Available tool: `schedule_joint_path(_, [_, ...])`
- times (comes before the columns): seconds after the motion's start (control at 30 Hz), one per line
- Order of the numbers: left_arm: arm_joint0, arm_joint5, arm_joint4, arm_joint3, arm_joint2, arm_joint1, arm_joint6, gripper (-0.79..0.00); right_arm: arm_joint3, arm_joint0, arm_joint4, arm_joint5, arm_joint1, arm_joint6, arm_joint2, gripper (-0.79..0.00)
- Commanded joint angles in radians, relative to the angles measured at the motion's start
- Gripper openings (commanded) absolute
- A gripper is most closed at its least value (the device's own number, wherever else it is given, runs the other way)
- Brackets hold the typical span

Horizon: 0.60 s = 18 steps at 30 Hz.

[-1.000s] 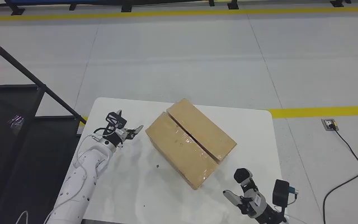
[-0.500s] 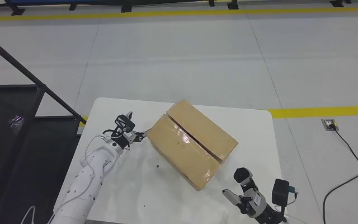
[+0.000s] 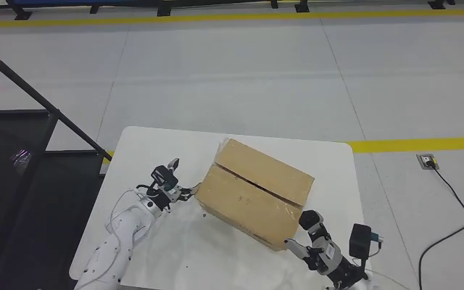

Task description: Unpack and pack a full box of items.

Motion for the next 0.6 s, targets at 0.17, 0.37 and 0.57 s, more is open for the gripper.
schedule_joint_path(0.17, [0.081, 0.004, 0.002, -0.079, -0.001, 0.006, -0.020, 0.000, 0.018, 0.034, 0.004, -0.001, -0.001, 0.006, -0.021, 0.000])
schedule_joint_path(0.37, [0.122, 0.012, -0.004, -0.117, 0.014, 0.005, -0.025, 0.000, 0.035, 0.064, 0.014, -0.005, 0.000, 0.024, -0.032, 0.000])
schedule_joint_path(0.57, [0.147, 0.017, -0.019, -0.152, 0.026, 0.003, -0.030, 0.000, 0.050, 0.089, 0.022, -0.007, 0.000, 0.036, -0.042, 0.000])
